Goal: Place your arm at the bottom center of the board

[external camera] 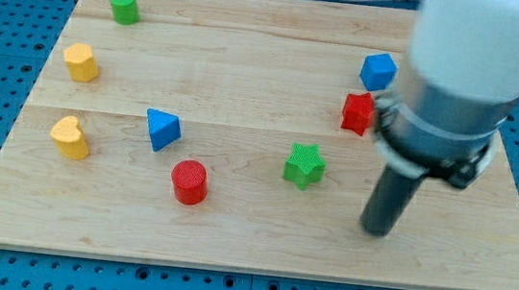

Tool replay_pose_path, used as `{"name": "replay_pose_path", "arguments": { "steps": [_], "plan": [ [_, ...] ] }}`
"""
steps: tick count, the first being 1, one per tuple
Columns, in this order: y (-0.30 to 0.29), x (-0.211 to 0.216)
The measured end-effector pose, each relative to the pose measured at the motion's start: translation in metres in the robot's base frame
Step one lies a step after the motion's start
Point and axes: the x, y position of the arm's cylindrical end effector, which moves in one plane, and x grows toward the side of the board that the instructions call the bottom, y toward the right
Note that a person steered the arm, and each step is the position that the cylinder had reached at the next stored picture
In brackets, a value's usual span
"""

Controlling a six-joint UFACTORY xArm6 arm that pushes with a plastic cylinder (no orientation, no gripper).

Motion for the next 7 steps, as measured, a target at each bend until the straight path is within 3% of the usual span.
{"name": "replay_pose_path", "arguments": {
  "steps": [1, 2, 3, 5, 6, 7],
  "plan": [
    [-0.074, -0.034],
    [-0.177, -0.037],
    [-0.184, -0.039],
    [-0.006, -0.01],
    [0.015, 0.004],
    [0.014, 0.056]
  ]
}}
